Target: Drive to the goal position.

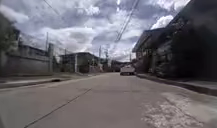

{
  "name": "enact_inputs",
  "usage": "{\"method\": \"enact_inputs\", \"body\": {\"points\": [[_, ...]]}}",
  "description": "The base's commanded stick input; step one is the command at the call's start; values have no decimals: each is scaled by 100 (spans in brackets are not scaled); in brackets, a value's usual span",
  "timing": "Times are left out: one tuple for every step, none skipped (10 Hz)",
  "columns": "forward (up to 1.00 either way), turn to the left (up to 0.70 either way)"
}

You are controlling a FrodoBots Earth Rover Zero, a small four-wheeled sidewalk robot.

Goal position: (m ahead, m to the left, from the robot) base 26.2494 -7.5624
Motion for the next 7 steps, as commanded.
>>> {"method": "enact_inputs", "body": {"points": [[50, 0], [50, 0], [50, 0], [50, 0], [50, 0], [50, 0], [50, -28]]}}
